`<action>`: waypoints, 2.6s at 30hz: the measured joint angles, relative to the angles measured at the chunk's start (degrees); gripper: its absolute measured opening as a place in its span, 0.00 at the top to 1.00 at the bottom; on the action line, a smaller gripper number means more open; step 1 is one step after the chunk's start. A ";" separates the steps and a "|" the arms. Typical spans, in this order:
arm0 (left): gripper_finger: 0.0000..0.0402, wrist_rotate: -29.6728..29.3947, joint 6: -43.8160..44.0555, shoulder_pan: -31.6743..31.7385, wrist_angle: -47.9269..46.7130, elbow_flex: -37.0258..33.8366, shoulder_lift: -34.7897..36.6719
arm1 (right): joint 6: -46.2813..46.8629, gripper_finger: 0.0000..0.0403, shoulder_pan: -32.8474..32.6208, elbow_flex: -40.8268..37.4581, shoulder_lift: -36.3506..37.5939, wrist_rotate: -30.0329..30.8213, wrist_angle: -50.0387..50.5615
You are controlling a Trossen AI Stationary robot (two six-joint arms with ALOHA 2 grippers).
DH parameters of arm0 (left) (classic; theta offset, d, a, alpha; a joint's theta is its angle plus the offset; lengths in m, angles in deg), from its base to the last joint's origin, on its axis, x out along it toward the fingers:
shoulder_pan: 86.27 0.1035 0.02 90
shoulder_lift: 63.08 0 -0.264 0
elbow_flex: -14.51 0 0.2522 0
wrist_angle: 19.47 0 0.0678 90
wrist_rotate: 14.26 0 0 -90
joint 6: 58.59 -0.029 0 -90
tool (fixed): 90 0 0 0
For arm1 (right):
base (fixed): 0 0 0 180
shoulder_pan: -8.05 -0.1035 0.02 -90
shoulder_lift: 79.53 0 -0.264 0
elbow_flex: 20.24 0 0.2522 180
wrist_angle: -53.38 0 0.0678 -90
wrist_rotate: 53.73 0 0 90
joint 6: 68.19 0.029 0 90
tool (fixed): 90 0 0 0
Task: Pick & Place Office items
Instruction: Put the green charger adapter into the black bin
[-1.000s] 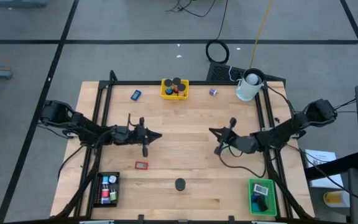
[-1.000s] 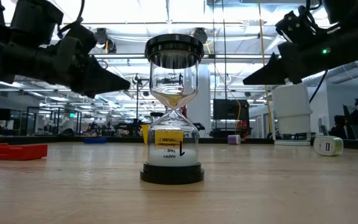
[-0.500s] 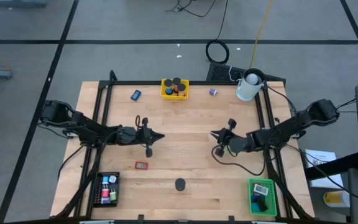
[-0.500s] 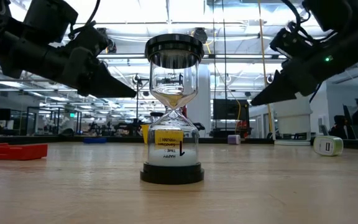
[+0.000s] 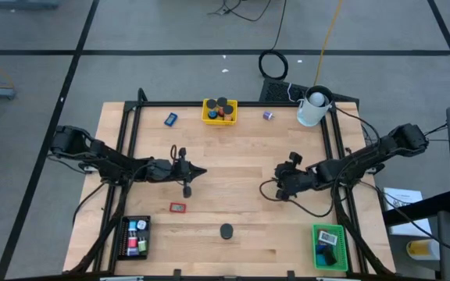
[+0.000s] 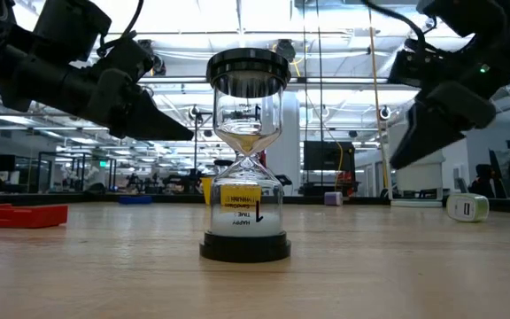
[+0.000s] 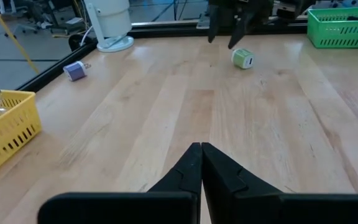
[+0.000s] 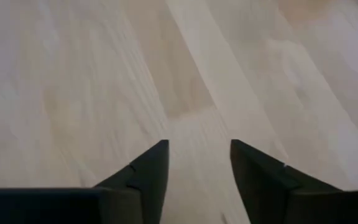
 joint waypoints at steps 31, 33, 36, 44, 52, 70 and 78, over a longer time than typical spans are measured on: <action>0.92 0.11 -0.13 0.02 -0.35 0.00 0.00 | -4.13 0.30 -0.96 4.55 -0.83 -14.94 23.45; 0.92 0.11 -0.15 0.02 -0.35 0.00 0.00 | -4.03 0.29 -0.99 5.17 -0.90 -15.18 23.85; 0.92 0.11 -0.15 0.02 -0.35 0.00 0.00 | -2.71 0.27 -1.19 6.93 -0.92 -15.27 24.13; 0.92 0.11 -0.14 0.02 -0.37 0.00 0.00 | -2.99 0.25 -5.39 7.57 -0.92 -14.03 24.55; 0.92 0.11 -0.12 0.01 -0.39 0.00 0.00 | -3.77 0.29 -5.44 1.24 -0.98 -13.57 16.92; 0.92 0.11 -0.12 0.01 -0.39 0.00 0.00 | -0.27 0.53 -4.96 -2.75 -0.94 -16.52 9.92; 0.92 1.09 0.19 0.02 -0.50 0.00 0.00 | 0.39 0.67 -4.96 -2.75 -0.90 -16.49 10.30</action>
